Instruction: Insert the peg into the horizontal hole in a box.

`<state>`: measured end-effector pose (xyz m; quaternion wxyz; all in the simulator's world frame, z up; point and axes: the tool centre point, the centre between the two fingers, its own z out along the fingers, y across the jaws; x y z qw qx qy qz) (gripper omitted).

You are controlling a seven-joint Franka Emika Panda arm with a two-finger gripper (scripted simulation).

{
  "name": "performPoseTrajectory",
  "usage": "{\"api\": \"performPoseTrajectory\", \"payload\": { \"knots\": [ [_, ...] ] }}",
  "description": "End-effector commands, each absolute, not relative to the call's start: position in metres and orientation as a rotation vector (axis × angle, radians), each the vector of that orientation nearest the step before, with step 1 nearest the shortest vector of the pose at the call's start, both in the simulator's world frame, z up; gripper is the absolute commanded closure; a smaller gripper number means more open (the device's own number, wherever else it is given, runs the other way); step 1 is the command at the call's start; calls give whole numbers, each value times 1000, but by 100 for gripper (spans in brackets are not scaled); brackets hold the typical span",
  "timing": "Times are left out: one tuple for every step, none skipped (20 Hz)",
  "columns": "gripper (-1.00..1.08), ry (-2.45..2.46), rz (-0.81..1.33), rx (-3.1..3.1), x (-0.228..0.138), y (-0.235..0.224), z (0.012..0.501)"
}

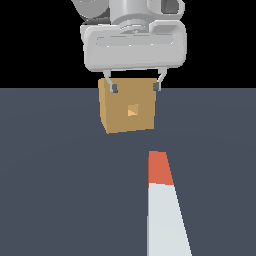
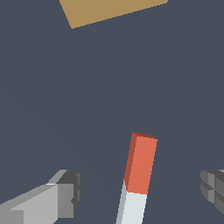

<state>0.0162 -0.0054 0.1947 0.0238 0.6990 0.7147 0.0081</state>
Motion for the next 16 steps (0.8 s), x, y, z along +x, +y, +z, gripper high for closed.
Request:
{"api": "performPoseTrajectory", "payload": {
  "knots": [
    [-92, 2212, 25, 2163, 16, -5, 195],
    [-92, 2212, 25, 2163, 16, -5, 195],
    [-92, 2211, 25, 2165, 17, -7, 194],
    [-92, 2209, 25, 2168, 17, -9, 192],
    [-92, 2207, 24, 2171, 18, -11, 191],
    [-92, 2204, 24, 2175, 18, -14, 188],
    [-92, 2200, 23, 2180, 19, -18, 186],
    [-92, 2196, 22, 2186, 21, -22, 182],
    [-92, 2191, 21, 2192, 22, -27, 179],
    [-92, 2186, 20, 2200, 23, -33, 175],
    [-92, 2180, 19, 2208, 25, -40, 170],
    [-92, 2173, 18, 2217, 26, -47, 165],
    [-92, 2166, 17, 2227, 28, -54, 159],
    [-92, 2158, 16, 2237, 30, -62, 154],
    [-92, 2150, 14, 2249, 31, -71, 147],
    [-92, 2141, 13, 2261, 33, -80, 141]
  ]
}}
